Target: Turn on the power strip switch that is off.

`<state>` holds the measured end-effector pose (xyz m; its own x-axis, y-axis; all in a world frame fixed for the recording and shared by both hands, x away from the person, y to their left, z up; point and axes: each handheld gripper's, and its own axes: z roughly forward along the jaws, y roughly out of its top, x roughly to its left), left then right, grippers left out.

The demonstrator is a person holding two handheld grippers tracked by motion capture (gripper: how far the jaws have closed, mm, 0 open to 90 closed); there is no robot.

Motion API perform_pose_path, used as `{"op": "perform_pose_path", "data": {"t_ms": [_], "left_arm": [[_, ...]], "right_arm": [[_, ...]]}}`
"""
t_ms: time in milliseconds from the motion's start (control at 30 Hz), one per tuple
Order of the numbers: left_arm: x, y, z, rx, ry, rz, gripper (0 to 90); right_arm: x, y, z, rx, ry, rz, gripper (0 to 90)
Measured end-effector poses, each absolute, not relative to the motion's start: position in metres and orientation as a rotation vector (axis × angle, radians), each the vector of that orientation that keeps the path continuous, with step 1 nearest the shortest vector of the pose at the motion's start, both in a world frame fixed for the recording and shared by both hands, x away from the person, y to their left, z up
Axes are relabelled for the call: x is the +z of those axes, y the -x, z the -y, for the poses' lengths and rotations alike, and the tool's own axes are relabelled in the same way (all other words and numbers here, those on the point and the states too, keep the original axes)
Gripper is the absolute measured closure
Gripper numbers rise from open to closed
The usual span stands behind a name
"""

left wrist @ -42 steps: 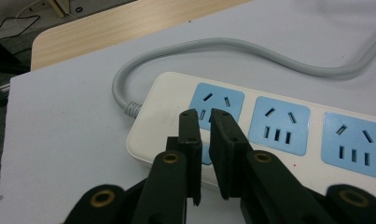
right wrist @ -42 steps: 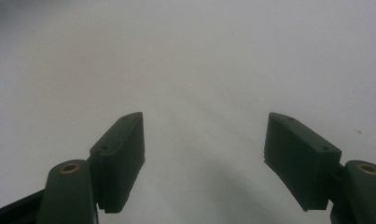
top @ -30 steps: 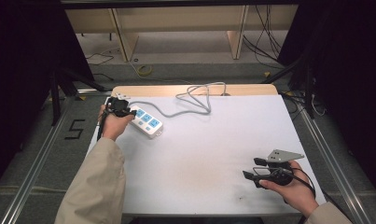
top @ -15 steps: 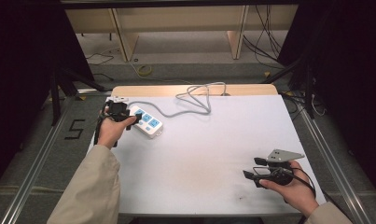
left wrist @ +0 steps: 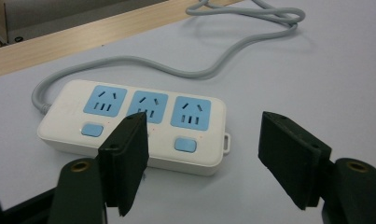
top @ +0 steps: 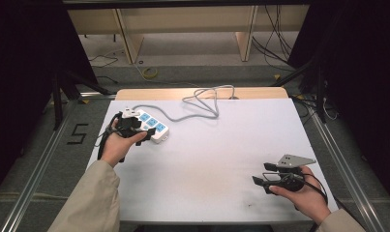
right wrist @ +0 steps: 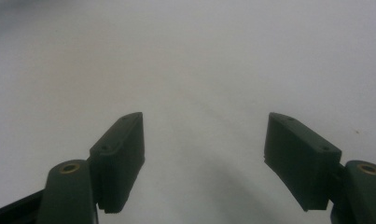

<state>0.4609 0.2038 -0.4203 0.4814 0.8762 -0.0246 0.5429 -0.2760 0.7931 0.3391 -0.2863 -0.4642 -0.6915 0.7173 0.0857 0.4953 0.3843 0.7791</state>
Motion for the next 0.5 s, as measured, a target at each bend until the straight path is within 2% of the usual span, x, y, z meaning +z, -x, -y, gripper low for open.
{"op": "perform_pose_path", "data": {"t_ms": [500], "left_arm": [[-0.422, -0.427, -0.199, 0.567, -1.957, -1.096, 31.1]], "right_arm": [[-0.464, -0.340, 0.287, 1.198, -1.078, -2.376, 29.2]]}}
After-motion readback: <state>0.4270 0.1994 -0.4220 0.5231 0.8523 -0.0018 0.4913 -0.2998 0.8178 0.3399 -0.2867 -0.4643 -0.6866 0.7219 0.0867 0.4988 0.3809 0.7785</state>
